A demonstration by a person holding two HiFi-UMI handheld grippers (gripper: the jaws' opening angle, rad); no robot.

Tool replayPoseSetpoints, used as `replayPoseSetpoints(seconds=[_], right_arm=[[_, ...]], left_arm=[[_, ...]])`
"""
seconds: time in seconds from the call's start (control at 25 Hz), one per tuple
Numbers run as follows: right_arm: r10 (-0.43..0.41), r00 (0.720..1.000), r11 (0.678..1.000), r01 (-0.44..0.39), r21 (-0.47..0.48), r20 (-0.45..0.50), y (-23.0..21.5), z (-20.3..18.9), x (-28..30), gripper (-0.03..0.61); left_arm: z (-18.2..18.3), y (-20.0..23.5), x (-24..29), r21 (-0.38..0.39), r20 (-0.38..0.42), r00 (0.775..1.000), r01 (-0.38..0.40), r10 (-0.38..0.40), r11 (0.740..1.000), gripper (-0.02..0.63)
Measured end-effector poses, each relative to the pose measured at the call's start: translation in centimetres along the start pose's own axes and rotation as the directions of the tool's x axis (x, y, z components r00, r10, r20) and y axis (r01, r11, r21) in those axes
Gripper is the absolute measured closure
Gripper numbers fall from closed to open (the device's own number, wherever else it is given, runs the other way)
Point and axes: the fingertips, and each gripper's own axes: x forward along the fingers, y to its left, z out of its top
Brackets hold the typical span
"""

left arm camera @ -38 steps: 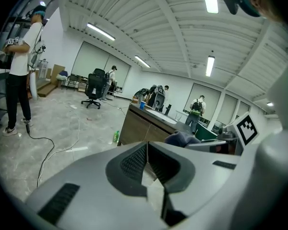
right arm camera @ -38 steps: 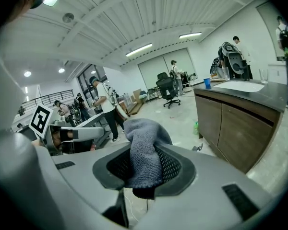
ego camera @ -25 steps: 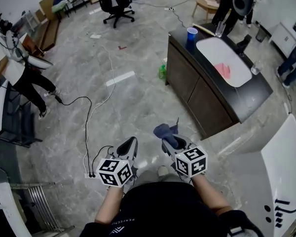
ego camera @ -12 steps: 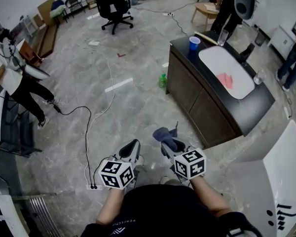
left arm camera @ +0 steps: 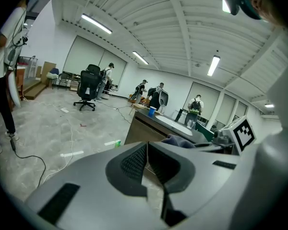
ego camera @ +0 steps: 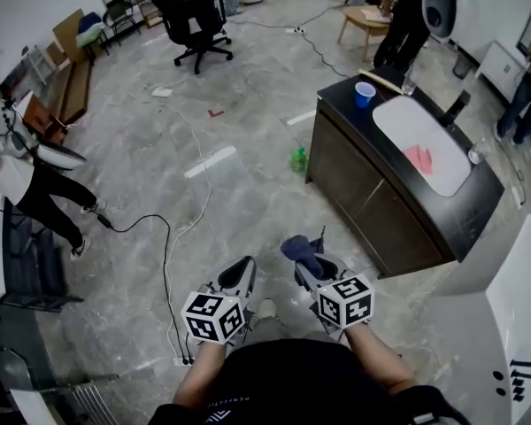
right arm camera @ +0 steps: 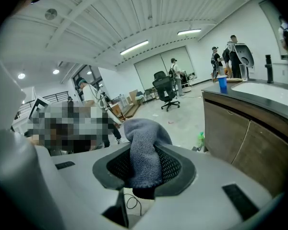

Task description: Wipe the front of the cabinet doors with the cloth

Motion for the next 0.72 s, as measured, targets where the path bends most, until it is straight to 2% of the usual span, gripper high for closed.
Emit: replayPoseSetpoints(seconds=[0.4,0.52,0.72], right_arm=[[-0.09,0.996,0.995,0.09,0.036,0.015,0.4,2.6,5.6,0.462],[-0.127,0.992,0.991,0.127,0.043,0.014,-0.4,2.8,6.1,0.462],[-0.158,0.987,0.985,0.159,0.074,-0.01,-2.3,2.7,6.9,0.462]], left_arm=[[2.6,6.7,1.0,0.014,-0.031,0.997,0.071,-0.07,0.997,0.598],[2.7,8.1,1.6,0.031,-0.047,0.995,0.086,-0.084,0.996,0.598],[2.8,9.2,3.9,0.012,-0.071,0.992,0.11,-0.109,0.994,0.598]])
